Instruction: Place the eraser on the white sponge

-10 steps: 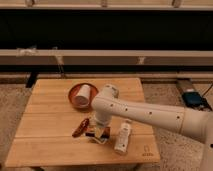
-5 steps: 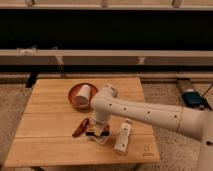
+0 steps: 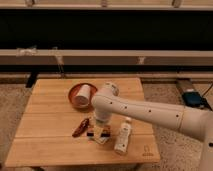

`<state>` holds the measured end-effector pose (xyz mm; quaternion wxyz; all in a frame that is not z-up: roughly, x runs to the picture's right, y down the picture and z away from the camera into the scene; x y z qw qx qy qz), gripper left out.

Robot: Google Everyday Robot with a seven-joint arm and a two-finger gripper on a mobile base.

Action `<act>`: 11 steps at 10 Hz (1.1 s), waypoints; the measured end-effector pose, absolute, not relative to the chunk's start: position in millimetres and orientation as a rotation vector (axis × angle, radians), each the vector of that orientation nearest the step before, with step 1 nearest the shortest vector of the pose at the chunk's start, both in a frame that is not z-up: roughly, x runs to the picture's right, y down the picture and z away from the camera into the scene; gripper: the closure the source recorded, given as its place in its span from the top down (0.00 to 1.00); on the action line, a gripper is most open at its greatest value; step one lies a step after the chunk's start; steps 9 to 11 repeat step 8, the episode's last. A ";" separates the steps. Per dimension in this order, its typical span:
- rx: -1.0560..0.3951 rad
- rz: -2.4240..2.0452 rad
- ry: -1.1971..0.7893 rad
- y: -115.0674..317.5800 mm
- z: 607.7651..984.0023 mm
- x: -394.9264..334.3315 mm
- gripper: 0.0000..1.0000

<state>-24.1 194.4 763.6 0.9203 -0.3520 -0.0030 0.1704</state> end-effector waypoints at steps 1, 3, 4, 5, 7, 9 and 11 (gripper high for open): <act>-0.715 0.353 -0.007 189.9 762.7 -22.8 0.80; -0.696 0.353 -0.009 175.4 761.4 -20.0 0.80; -0.691 0.357 -0.005 168.0 762.5 -18.3 0.80; -0.692 0.355 -0.003 167.4 762.8 -19.0 0.80; -0.693 0.355 -0.003 167.3 762.6 -19.3 0.80; -0.693 0.354 -0.003 167.6 762.7 -19.4 0.80; -0.693 0.354 -0.003 167.6 762.7 -19.4 0.80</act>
